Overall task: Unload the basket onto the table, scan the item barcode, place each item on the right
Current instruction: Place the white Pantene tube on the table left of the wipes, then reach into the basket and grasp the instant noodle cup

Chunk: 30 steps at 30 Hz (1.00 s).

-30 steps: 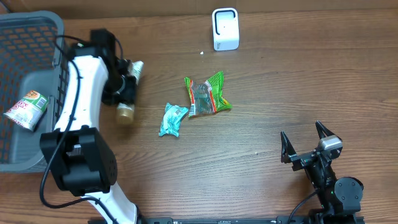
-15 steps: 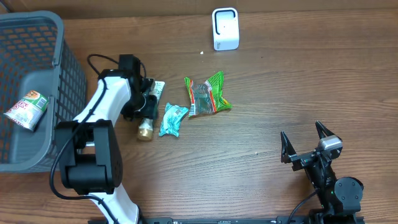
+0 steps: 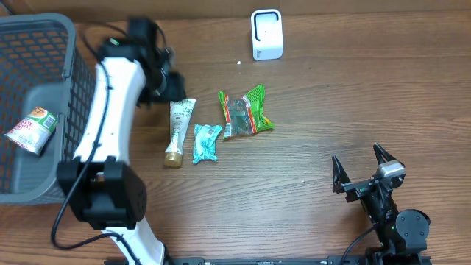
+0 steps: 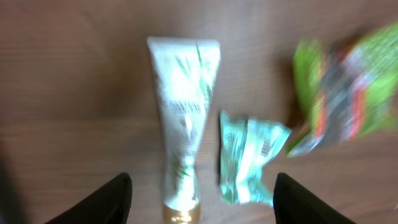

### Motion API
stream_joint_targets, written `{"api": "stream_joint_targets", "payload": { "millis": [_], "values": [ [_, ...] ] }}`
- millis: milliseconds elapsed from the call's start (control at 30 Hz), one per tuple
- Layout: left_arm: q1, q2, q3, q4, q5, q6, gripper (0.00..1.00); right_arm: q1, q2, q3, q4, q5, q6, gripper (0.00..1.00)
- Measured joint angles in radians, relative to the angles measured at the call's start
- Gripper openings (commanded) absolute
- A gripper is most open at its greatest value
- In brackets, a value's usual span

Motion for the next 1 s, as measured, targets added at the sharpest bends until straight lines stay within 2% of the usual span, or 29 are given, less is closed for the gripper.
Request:
{"api": "stream_joint_targets", "payload": {
  "millis": [233, 433, 667, 733, 767, 833, 1000],
  "values": [
    [0.148, -0.001, 0.478, -0.196, -0.031, -0.092, 0.67, 0.000, 0.000, 0.000, 0.001, 0.000, 0.000, 1.00],
    [0.360, -0.004, 0.669, -0.240, -0.079, -0.177, 0.73, 0.000, 0.000, 0.000, 0.000, 0.000, 0.000, 1.00],
    [0.593, -0.005, 0.638, -0.245, -0.105, -0.254, 0.75, 0.000, 0.000, 0.000, 0.000, 0.000, 0.000, 1.00],
    [0.638, -0.005, 0.597, -0.221, -0.111, -0.268, 0.79, 0.000, 0.000, 0.000, 0.000, 0.000, 0.000, 1.00],
    [0.659, -0.005, 0.566, -0.194, -0.114, -0.270, 0.86, 0.000, 0.000, 0.000, 0.001, 0.000, 0.000, 1.00],
    [0.682, -0.005, 0.510, -0.114, -0.116, -0.246, 0.89, 0.000, 0.000, 0.000, 0.000, 0.000, 0.000, 1.00],
    [0.690, 0.001, 0.358, 0.029, -0.121, -0.085, 0.95, 0.000, 0.000, 0.000, 0.000, -0.001, 0.000, 1.00]
  ]
}}
